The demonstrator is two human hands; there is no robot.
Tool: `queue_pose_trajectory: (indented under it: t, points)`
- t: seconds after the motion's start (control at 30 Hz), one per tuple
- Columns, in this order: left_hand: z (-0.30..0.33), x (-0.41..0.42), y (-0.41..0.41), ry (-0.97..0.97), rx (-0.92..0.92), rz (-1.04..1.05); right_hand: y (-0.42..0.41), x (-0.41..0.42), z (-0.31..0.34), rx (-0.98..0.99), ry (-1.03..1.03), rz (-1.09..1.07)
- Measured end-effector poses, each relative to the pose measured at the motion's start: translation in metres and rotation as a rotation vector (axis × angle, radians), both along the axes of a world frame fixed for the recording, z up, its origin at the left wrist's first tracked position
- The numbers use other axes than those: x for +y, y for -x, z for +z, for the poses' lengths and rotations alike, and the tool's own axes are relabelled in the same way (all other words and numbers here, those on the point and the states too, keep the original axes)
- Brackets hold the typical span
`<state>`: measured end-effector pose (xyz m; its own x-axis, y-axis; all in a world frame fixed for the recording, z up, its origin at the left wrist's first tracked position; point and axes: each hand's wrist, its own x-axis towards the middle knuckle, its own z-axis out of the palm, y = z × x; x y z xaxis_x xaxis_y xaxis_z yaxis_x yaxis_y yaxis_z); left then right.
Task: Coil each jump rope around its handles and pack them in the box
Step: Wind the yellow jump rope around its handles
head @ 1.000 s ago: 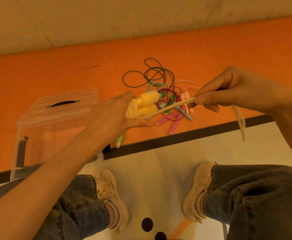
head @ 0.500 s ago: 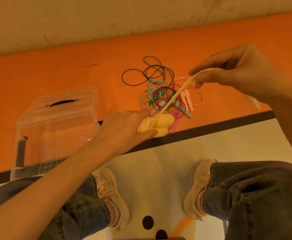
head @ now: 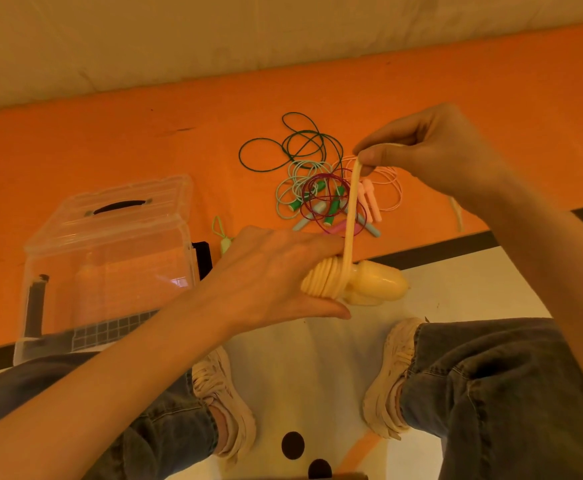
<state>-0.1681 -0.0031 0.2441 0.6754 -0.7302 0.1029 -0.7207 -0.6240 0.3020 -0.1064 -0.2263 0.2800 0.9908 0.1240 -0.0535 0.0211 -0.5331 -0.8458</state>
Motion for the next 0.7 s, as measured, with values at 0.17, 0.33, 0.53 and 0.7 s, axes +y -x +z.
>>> queue_pose_trajectory:
  t: [0.17,0.33,0.53,0.7]
  points:
    - [0.002,-0.001,0.002,0.132,-0.084,0.008,-0.001,0.0,0.0,0.041,-0.022,-0.014]
    - [0.008,-0.002,0.005,0.262,-0.061,0.115,-0.002,-0.001,0.0,0.083,-0.019,-0.046]
    - [0.014,-0.002,0.006,0.524,0.166,0.226,0.0,-0.002,0.001,0.15,-0.048,-0.066]
    - [0.021,-0.007,0.005,0.945,0.36,0.327,0.002,0.002,0.005,0.17,-0.057,-0.054]
